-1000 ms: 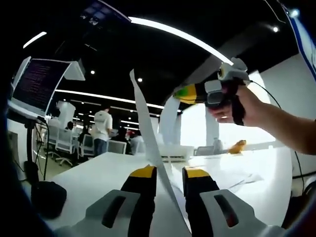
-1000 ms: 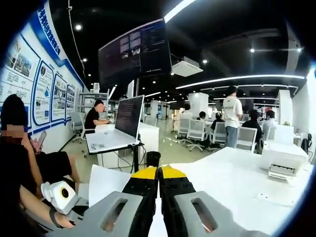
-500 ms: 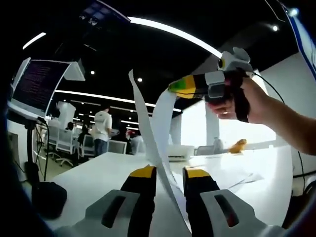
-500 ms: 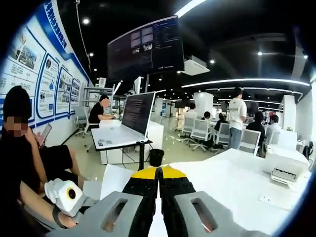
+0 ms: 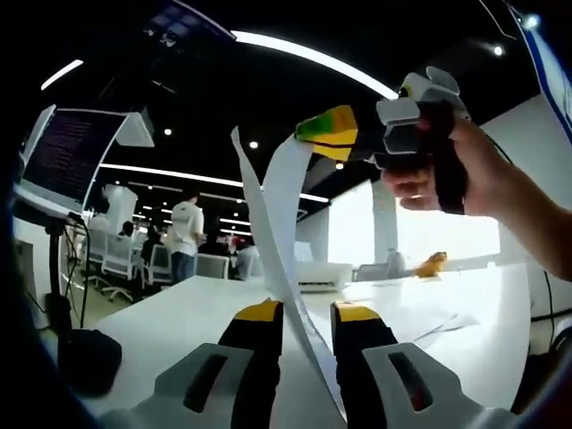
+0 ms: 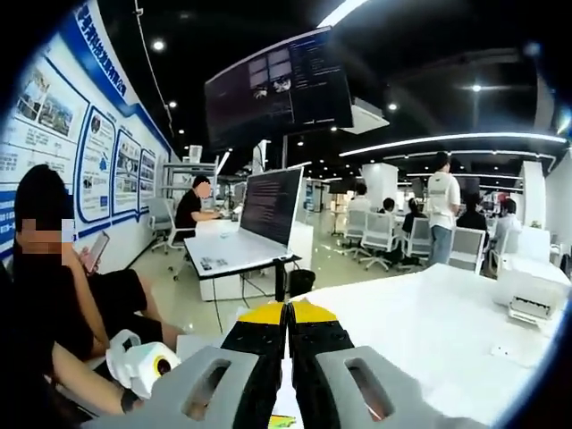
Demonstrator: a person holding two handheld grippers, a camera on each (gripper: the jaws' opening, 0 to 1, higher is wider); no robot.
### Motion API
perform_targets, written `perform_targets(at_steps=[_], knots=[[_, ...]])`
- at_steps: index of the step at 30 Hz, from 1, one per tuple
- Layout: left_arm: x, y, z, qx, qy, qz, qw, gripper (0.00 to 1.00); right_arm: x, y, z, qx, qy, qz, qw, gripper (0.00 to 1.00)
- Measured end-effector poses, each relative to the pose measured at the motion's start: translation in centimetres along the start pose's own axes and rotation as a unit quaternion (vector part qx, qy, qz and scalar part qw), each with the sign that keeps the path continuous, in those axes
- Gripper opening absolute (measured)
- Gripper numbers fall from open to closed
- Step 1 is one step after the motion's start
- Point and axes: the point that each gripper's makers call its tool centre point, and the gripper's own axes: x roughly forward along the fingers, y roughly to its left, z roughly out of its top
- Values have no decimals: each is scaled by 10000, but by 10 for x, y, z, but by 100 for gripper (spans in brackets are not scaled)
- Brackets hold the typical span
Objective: Organize the stack of printing papers by aligning and flattening the scattered papers on the table
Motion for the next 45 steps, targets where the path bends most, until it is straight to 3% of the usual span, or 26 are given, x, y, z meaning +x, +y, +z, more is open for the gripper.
perform_targets(at_steps=[6, 22, 45], knots=[[0, 0, 0, -8, -12, 3, 10000, 25, 6, 14, -9, -91, 119, 90, 9998, 0], [0, 1, 0, -12, -17, 18, 10000, 25, 6, 39, -11, -98, 177, 352, 9992, 0], [-1, 2, 1, -34, -37, 53, 10000, 25, 4, 53, -23, -58, 402, 519, 9978, 0]])
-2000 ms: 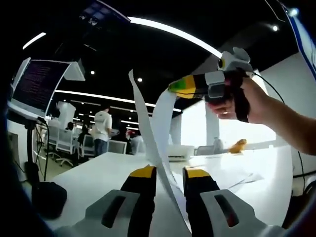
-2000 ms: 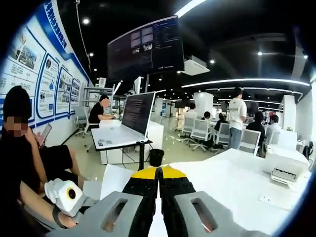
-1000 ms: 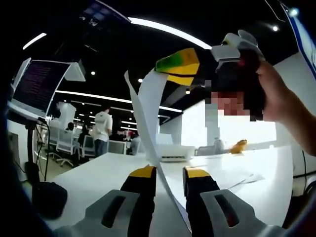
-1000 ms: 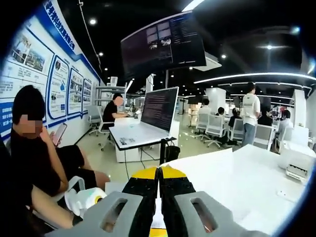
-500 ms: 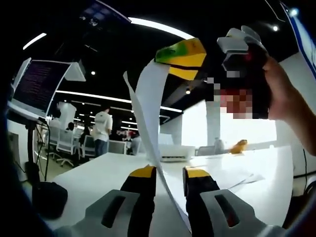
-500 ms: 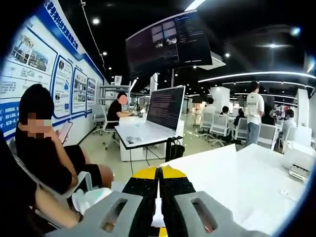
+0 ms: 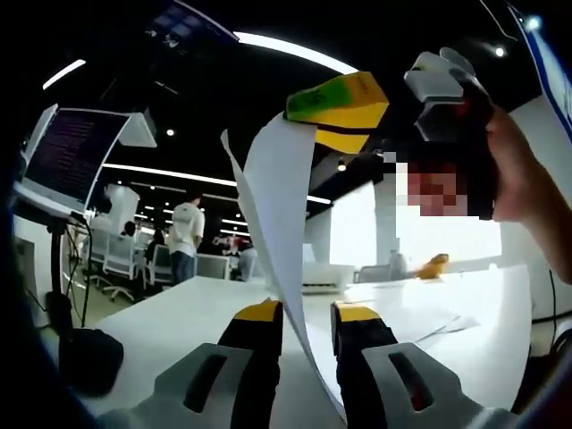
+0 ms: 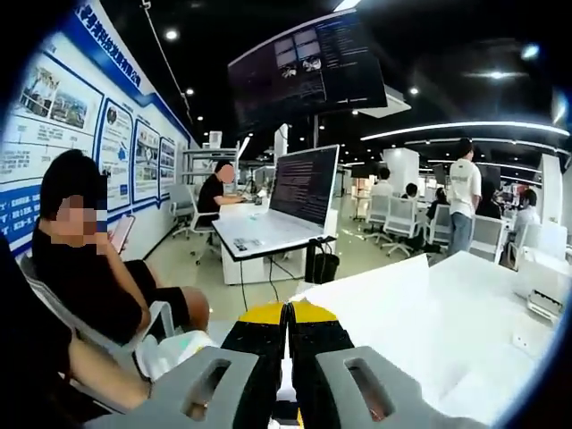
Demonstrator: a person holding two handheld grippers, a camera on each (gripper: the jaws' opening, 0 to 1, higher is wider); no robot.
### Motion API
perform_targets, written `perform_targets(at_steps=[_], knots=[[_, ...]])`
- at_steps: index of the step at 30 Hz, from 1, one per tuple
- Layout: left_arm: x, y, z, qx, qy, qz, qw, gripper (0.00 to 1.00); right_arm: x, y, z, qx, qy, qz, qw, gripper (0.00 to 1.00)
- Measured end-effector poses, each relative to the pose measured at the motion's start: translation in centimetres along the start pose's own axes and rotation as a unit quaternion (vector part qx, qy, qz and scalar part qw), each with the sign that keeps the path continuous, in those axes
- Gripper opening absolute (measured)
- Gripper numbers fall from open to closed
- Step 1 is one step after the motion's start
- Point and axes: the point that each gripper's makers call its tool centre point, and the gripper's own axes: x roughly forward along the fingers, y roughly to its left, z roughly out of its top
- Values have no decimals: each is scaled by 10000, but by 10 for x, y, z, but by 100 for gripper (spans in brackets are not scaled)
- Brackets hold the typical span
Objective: Organize the stack of printing papers by aligning and flattening the scattered papers on the table
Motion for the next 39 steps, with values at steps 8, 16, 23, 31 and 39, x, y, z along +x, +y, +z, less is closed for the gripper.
perform_targets(at_steps=[8, 16, 23, 31, 39], knots=[[0, -2, 1, 107, -41, -31, 9999, 22, 2, 1, -2, 105, 22, 89, 9999, 0], [0, -2, 1, 222, -40, -45, 9997, 17, 3, -3, -3, 85, 45, 64, 9999, 0], [0, -2, 1, 307, -35, -30, 9995, 13, 6, -6, -6, 65, 80, 42, 9999, 0], [-2, 0, 3, 359, -72, 23, 9993, 8, 5, -5, -3, 5, 47, 32, 10000, 0], [-2, 1, 5, 402, -124, 58, 9991, 6, 3, -4, -1, -92, 11, 15, 10000, 0]])
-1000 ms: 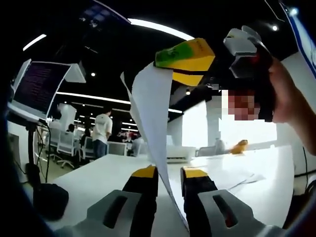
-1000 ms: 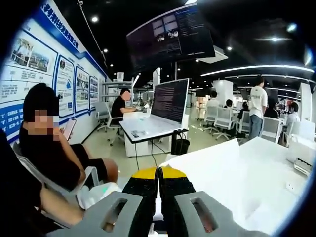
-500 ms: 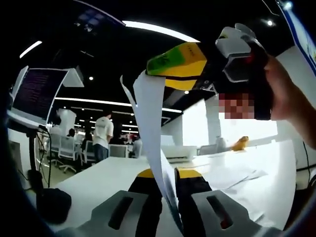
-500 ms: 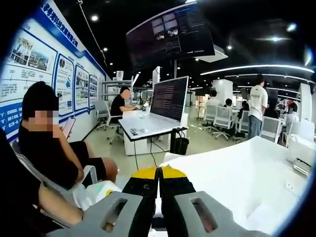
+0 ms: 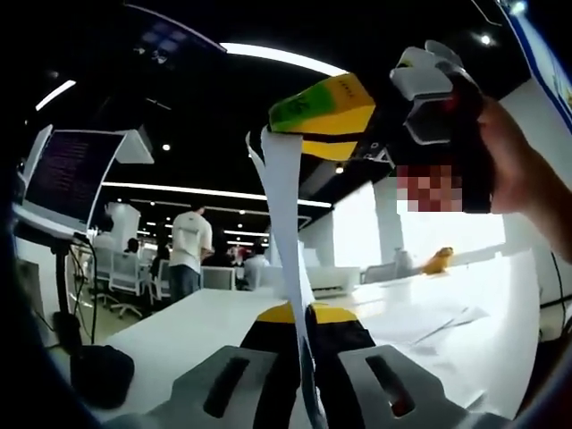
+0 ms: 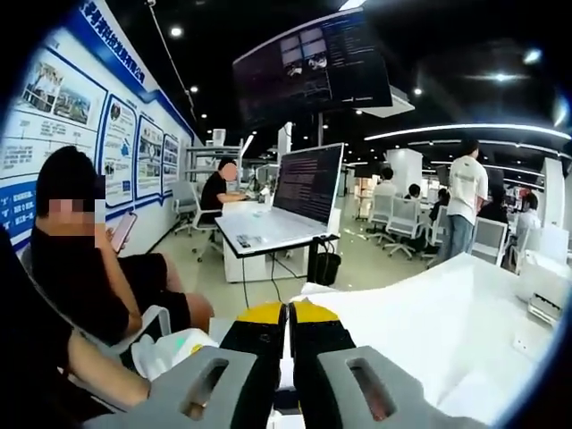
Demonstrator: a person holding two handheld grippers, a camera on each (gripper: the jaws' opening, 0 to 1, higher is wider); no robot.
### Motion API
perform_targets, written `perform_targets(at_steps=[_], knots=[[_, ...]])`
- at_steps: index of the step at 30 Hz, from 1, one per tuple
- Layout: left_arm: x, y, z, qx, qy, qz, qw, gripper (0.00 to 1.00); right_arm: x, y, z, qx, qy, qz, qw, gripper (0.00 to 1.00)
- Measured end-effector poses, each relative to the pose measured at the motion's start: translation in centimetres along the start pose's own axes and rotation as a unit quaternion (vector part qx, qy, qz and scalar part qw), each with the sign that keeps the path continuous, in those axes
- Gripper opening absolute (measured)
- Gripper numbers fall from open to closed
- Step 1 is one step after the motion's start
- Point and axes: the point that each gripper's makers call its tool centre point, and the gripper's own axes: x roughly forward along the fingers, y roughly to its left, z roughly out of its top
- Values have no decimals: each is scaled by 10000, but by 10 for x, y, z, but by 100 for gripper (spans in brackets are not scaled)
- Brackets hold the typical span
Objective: Organize the stack of printing papers by aligning and flattening the scattered papers on the table
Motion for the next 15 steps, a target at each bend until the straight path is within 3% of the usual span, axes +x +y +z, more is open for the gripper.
perform_targets(at_steps=[15], knots=[[-1, 5, -1, -4, 48, 108, 9999, 6, -5, -5, 4, -104, -236, -113, 9996, 12]])
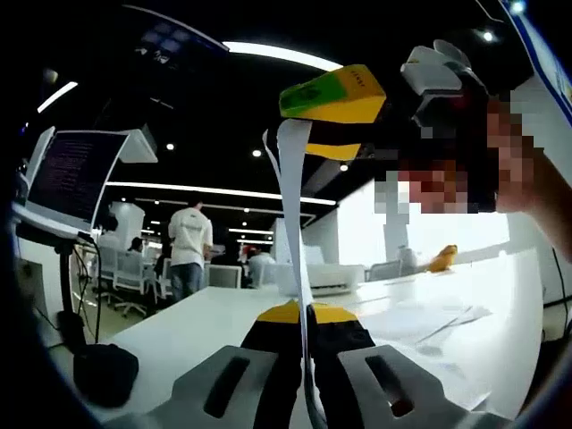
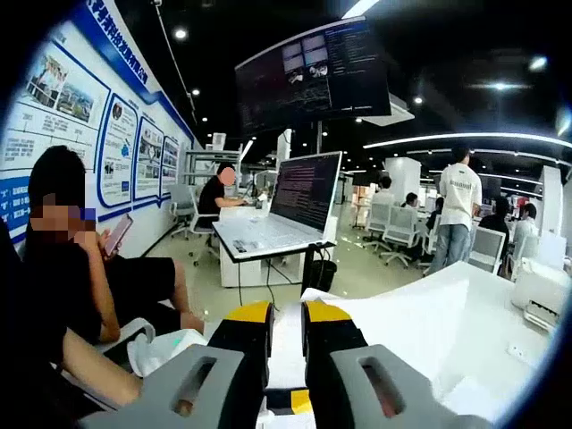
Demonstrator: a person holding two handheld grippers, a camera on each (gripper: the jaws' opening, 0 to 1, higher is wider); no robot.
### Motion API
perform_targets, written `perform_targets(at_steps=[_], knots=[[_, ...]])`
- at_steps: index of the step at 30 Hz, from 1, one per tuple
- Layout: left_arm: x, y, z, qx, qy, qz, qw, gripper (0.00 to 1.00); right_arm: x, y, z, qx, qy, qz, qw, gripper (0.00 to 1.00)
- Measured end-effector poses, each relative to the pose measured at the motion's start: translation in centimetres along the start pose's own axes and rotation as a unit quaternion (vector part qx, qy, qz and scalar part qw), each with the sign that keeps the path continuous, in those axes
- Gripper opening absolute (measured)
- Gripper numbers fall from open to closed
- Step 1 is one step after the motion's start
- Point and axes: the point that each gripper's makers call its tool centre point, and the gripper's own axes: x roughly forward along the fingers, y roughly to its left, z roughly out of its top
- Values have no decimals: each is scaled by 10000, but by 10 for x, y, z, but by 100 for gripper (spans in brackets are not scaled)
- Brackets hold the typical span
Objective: Organize the stack of printing papers by aligning and flattening the scattered papers on the table
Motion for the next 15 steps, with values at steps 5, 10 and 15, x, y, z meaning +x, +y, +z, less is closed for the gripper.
perform_targets(at_steps=[5, 10, 15], knots=[[0, 0, 0, -41, 10, 6, 10000, 6, -3, -3, 3, 26, -124, -59, 9999, 20], [0, 0, -1, -41, 18, 12, 10000, 6, -6, -11, 4, -68, -225, -215, 9995, 26], [0, 0, -1, -45, 30, 13, 10000, 6, -9, -14, 4, -81, -287, -284, 9992, 32]])
